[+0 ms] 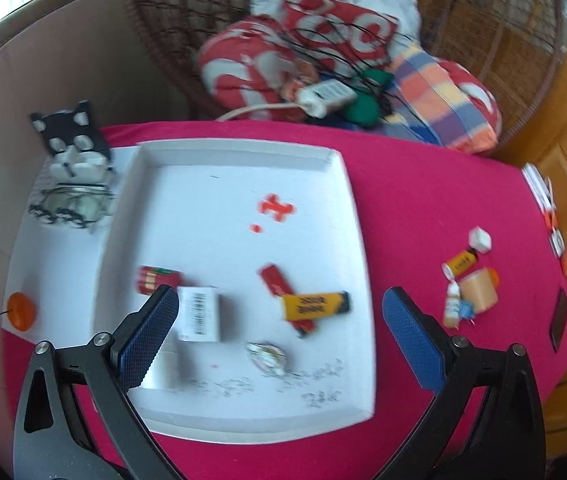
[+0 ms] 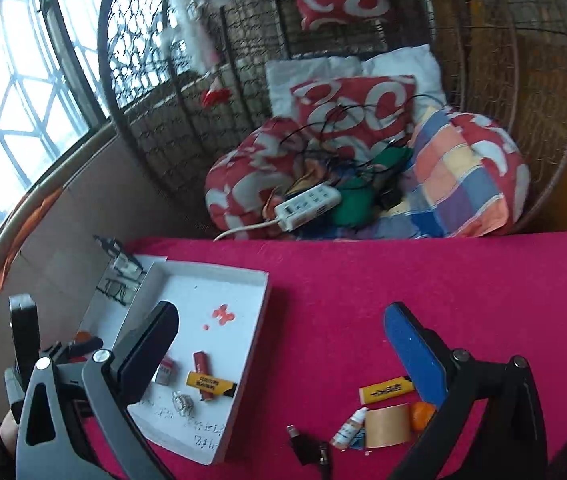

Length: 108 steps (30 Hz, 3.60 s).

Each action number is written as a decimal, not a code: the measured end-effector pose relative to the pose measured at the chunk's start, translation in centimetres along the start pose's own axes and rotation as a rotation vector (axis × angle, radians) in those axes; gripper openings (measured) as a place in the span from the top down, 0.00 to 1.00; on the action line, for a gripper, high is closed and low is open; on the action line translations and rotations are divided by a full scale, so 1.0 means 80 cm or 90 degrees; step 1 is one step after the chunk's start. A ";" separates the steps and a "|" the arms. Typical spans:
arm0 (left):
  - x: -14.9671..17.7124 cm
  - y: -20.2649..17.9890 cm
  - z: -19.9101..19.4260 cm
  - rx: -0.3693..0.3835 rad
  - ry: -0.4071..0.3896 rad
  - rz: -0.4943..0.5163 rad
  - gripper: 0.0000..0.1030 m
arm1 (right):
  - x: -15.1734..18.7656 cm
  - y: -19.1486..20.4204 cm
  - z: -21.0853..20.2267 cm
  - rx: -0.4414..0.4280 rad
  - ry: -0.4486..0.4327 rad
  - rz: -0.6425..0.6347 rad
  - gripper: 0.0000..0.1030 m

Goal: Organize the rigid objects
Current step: 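Move both tools back toward the remaining items on the table, then grasp the black charger plug with the left tool while the right grasps the orange, then carry the black plug and orange over the white tray with both tools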

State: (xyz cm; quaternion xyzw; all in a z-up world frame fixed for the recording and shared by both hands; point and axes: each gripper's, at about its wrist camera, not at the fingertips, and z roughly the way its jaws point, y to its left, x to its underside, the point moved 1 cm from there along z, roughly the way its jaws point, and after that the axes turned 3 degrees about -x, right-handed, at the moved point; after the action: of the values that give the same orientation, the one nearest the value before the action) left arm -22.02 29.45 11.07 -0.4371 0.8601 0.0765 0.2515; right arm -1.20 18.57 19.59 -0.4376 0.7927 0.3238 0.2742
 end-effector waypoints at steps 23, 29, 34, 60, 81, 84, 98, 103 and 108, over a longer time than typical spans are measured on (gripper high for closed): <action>0.048 -0.212 0.122 0.061 0.251 0.040 0.31 | 0.090 -0.195 -0.047 0.082 0.087 0.112 0.00; 0.049 -0.204 0.141 0.058 0.269 -0.034 0.61 | 0.094 -0.221 -0.041 0.073 0.103 0.118 0.00; 0.054 -0.192 0.151 0.055 0.274 -0.084 0.75 | 0.105 -0.228 -0.011 0.039 0.159 0.086 0.00; 0.055 -0.192 0.155 0.033 0.238 -0.046 0.80 | 0.181 -0.123 0.152 -0.038 0.387 -0.409 0.56; -0.022 -0.190 -0.025 0.058 -0.014 0.022 0.80 | 0.062 -0.139 -0.030 -0.133 0.126 -0.156 0.60; -0.043 -0.181 -0.060 0.058 -0.061 0.022 0.80 | 0.034 -0.115 -0.052 -0.151 0.076 -0.161 0.60; -0.043 -0.137 -0.112 0.056 -0.116 0.008 0.80 | 0.002 -0.027 -0.097 -0.200 -0.026 -0.168 0.60; -0.045 -0.115 -0.118 0.053 -0.122 0.001 0.80 | 0.004 -0.006 -0.090 -0.201 -0.019 -0.167 0.60; -0.049 -0.093 -0.119 0.054 -0.128 -0.012 0.80 | 0.006 0.009 -0.081 -0.199 -0.010 -0.171 0.60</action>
State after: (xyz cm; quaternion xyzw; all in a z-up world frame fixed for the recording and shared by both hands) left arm -17.66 24.38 21.94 -0.4241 0.8289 0.0814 0.3555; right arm -3.02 13.78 23.61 -0.5741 0.6651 0.4067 0.2504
